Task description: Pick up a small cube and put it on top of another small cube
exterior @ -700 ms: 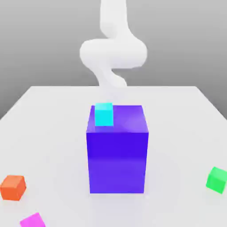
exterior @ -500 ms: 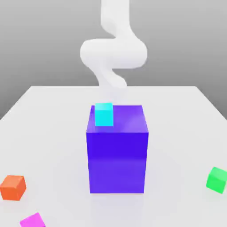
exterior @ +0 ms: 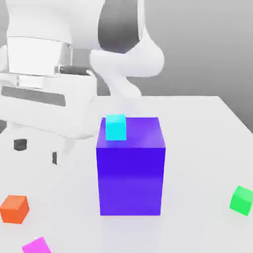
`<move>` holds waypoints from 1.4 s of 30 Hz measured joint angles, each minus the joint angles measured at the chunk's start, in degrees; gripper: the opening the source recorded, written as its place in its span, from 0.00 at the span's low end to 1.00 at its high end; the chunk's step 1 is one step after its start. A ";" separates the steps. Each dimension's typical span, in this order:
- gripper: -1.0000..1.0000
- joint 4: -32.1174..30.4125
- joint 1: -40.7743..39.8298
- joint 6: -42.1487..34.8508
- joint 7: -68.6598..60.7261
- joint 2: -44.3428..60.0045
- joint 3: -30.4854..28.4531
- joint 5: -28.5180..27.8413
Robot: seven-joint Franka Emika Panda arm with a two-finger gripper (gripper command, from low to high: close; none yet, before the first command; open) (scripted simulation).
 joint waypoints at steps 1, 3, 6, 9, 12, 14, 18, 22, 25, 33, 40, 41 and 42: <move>0.50 0.16 -0.29 0.54 0.74 2.08 -0.19 0.28; 0.50 0.47 -0.81 1.63 2.11 6.24 -0.64 1.00; 0.50 0.94 -1.73 3.25 3.86 12.49 -1.39 2.50; 0.50 1.48 -2.91 5.04 5.25 18.75 -1.76 4.26; 0.50 2.67 -3.71 9.09 5.16 24.98 -1.21 5.36; 0.00 3.42 -4.10 11.68 4.92 28.43 -0.77 5.78; 0.00 3.42 -4.11 11.73 4.91 28.43 -0.76 5.79; 0.00 3.11 -3.99 10.65 5.05 27.06 -0.94 5.64; 0.00 1.81 -3.35 6.39 5.55 21.51 -1.52 4.90; 0.00 -4.51 7.50 5.37 4.43 14.11 8.03 1.34; 0.00 -11.37 18.01 5.61 2.91 7.67 18.39 -1.81; 0.00 -12.43 19.71 5.62 2.63 6.67 20.16 -2.28; 0.00 -13.30 21.50 5.73 2.51 5.98 21.94 -2.93</move>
